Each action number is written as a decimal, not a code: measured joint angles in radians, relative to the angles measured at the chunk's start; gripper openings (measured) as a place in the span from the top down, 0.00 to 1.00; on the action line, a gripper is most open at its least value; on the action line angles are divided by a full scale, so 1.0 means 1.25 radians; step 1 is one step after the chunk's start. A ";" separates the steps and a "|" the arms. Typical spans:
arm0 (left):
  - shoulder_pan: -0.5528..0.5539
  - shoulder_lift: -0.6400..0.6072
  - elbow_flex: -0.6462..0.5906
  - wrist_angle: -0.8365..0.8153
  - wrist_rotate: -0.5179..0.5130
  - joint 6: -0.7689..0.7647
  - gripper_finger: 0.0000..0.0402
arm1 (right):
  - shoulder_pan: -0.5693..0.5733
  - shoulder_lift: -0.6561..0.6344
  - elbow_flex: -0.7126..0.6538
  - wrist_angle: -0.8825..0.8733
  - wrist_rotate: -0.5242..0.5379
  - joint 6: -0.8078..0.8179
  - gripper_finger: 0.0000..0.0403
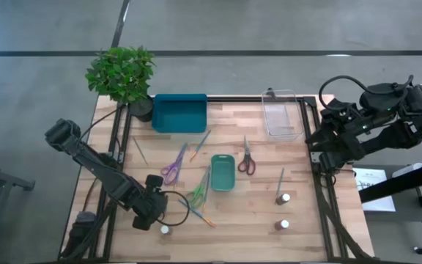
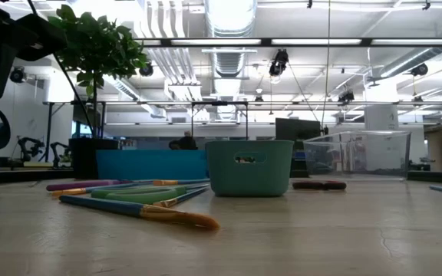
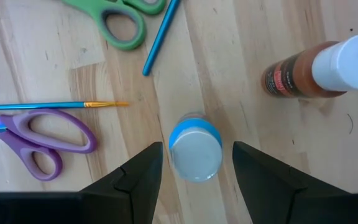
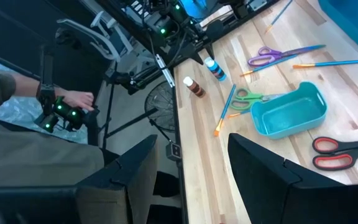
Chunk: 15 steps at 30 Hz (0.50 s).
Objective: Pick & Place Paint Supplies
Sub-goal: Put the light blue paint bottle into the blue bin
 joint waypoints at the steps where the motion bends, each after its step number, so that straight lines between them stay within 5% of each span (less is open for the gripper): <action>1: 0.000 0.000 -0.002 0.002 0.000 -0.002 0.50 | 0.000 0.000 0.000 0.000 0.000 0.000 0.52; 15: 0.000 0.000 -0.015 0.019 0.003 -0.017 0.50 | 0.000 0.000 0.000 0.000 0.002 0.002 0.52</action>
